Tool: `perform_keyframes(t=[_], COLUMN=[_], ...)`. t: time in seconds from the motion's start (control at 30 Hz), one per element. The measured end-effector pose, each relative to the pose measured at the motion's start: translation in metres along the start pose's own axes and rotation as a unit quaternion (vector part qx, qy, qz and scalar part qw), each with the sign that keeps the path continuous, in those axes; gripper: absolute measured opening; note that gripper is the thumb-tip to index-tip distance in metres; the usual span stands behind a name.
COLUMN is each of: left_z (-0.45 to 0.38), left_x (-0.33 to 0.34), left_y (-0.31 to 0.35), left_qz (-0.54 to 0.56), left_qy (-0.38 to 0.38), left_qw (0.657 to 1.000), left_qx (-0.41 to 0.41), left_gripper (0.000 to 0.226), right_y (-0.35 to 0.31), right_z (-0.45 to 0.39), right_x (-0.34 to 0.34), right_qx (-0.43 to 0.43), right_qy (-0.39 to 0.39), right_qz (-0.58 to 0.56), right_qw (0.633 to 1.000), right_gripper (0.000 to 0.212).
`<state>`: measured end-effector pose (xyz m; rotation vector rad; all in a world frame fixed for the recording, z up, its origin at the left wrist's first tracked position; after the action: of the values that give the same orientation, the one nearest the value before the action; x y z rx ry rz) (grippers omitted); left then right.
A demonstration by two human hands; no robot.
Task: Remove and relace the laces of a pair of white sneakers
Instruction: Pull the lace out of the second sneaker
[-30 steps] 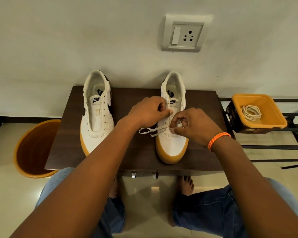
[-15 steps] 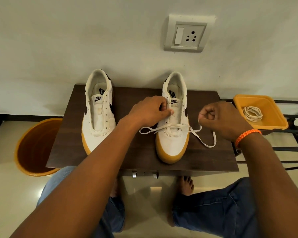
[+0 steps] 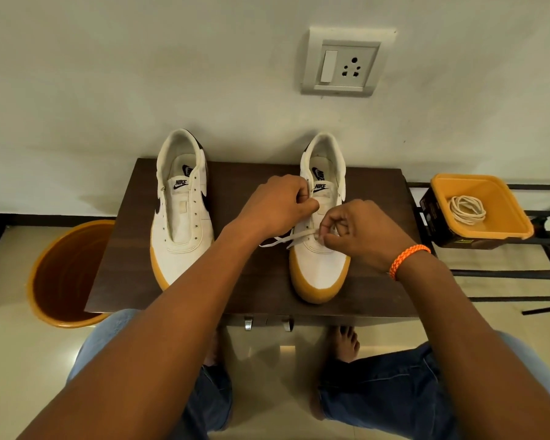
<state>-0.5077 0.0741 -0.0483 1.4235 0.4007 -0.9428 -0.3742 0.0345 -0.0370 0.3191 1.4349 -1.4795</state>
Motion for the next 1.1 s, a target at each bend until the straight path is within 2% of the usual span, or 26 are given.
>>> perform_keyframes(t=[0.13, 0.3, 0.53, 0.8, 0.97, 1.03, 1.1], left_z=[0.001, 0.003, 0.003, 0.003, 0.002, 0.002, 0.005], left_x=[0.000, -0.003, -0.002, 0.000, 0.001, 0.001, 0.007], left_y=[0.007, 0.009, 0.009, 0.004, 0.001, -0.002, -0.009], left_qz=[-0.014, -0.030, -0.029, -0.019, -0.014, -0.005, 0.002], left_qy=[0.015, 0.033, 0.028, 0.010, -0.006, -0.035, -0.116], left_qw=[1.000, 0.999, 0.999, 1.000, 1.000, 0.999, 0.992], left_qx=[0.004, 0.006, 0.006, -0.001, -0.017, -0.027, -0.046], left_gripper=[0.023, 0.025, 0.027, 0.027, 0.028, 0.032, 0.041], right_y=[0.003, 0.005, 0.018, 0.049, 0.057, 0.051, 0.041], right_z=[0.006, 0.006, 0.011, 0.025, 0.027, 0.026, 0.024], right_x=[-0.006, -0.011, -0.026, -0.052, -0.051, -0.046, -0.039], right_qx=[-0.005, -0.015, 0.013, 0.095, 0.110, 0.091, 0.059], right_qy=[0.002, 0.003, 0.040, 0.093, 0.083, 0.053, 0.029], right_qz=[-0.048, -0.100, -0.115, -0.026, -0.004, -0.021, -0.053], right_qw=[0.999, 0.995, 0.992, 0.991, 0.990, 0.994, 0.996], right_gripper=[0.009, 0.012, 0.015, 0.020, 0.018, 0.015, 0.011])
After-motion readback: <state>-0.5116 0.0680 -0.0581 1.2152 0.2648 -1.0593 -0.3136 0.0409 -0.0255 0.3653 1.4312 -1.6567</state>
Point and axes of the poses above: each hand's wrist, its own z-axis away from the middle knuckle, its own x-axis out of the palm, y = z × x, the point moved 9 cm from there along -z, towards the middle knuckle, and after that the axes turned 4 degrees about -y, right-handed, at the moved point
